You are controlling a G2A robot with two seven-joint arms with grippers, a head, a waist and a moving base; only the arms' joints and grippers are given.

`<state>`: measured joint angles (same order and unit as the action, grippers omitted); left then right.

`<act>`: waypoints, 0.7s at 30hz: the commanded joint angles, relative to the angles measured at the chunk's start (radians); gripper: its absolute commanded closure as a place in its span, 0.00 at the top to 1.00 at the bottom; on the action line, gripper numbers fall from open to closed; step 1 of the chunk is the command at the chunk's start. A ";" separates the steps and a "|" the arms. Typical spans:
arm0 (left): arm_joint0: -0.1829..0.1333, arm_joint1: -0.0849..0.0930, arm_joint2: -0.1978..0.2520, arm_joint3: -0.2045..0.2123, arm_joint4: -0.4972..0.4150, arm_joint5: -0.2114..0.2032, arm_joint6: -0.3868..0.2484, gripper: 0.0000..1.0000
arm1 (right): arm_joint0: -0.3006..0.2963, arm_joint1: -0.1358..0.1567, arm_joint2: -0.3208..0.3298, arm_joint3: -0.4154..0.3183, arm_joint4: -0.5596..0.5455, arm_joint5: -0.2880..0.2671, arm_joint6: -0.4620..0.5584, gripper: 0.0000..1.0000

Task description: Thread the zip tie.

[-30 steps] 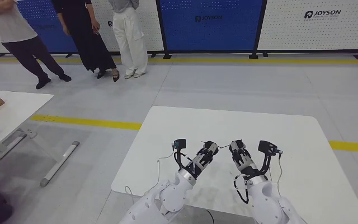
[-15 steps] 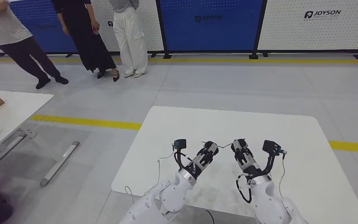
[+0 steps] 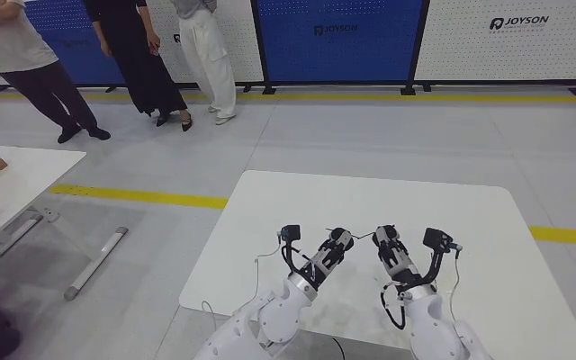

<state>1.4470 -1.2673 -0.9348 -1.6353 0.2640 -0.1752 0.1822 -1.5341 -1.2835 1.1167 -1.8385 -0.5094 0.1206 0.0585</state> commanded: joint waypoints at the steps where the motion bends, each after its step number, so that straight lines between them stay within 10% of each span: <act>1: 0.001 -0.001 0.001 -0.001 0.004 0.001 0.005 0.00 | -0.003 0.000 0.004 -0.002 0.001 -0.003 0.002 0.00; 21: 0.013 -0.013 0.002 0.005 0.017 -0.008 0.032 0.00 | -0.033 -0.001 0.019 -0.006 -0.025 -0.041 0.029 0.19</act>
<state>1.4590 -1.2796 -0.9321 -1.6294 0.2806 -0.1816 0.2131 -1.5669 -1.2846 1.1357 -1.8442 -0.5329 0.0822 0.0855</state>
